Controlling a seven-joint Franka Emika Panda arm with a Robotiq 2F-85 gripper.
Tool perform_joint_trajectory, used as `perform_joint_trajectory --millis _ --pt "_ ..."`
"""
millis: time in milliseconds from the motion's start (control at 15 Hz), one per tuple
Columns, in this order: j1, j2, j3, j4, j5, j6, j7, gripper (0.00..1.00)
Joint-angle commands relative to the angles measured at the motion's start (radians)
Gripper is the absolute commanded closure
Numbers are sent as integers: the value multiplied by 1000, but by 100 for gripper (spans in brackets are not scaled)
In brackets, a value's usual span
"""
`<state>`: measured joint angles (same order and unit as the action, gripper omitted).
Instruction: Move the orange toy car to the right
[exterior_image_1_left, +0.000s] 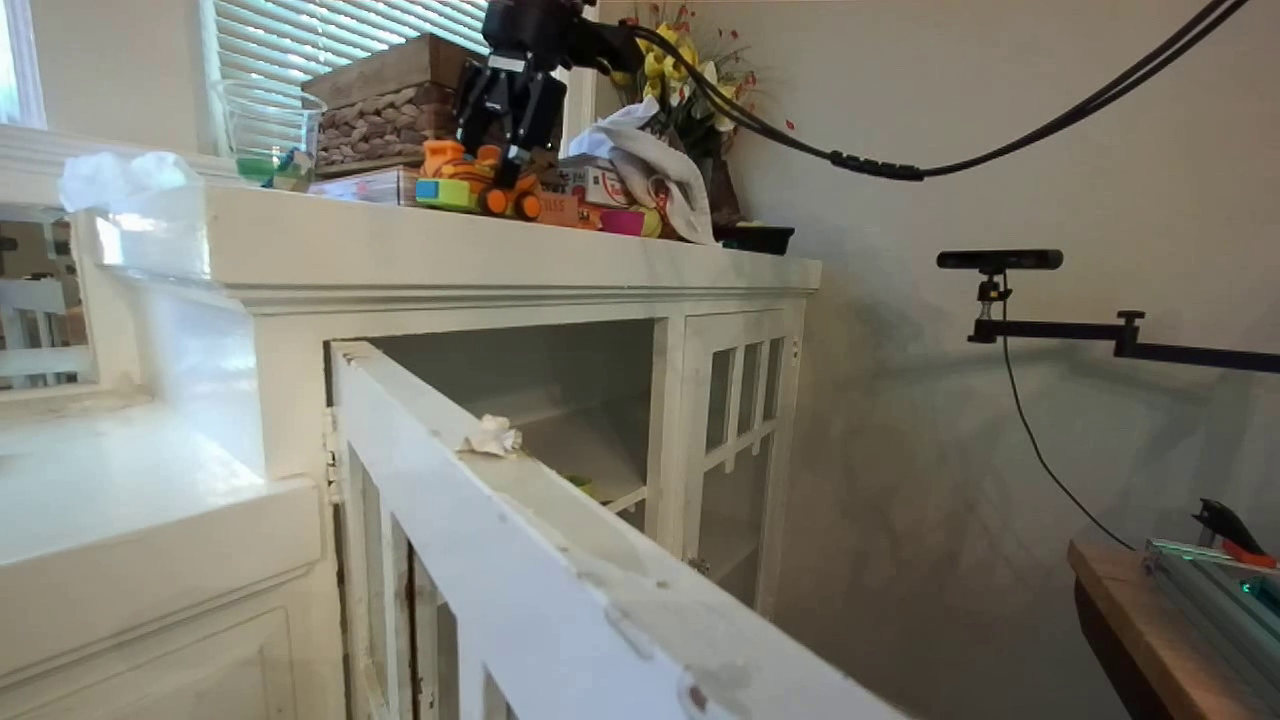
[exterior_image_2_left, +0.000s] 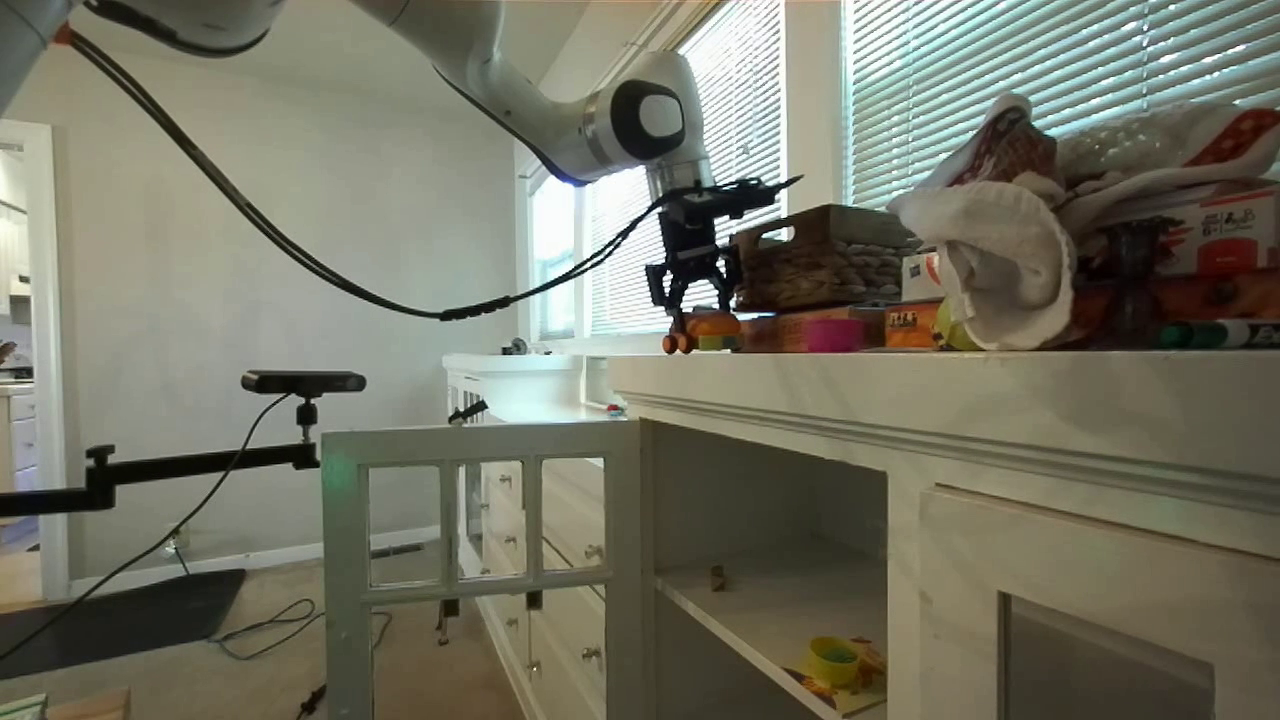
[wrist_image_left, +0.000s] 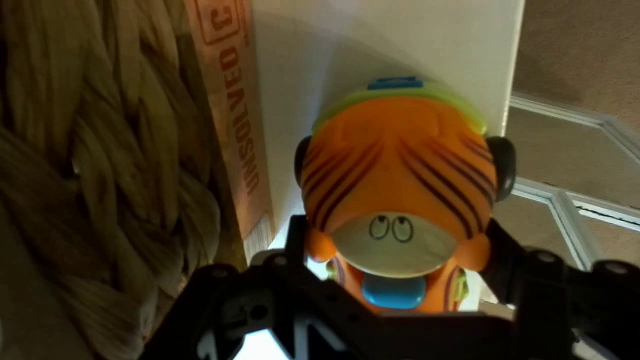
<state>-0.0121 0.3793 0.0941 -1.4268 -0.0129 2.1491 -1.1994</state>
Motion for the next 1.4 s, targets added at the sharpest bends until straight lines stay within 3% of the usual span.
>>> perform_joint_trajectory --millis 0,1333 --pt "-22 2 12 5 28 9 -44 45" --pt "-82 -50 9 -70 101 9 -135 45"
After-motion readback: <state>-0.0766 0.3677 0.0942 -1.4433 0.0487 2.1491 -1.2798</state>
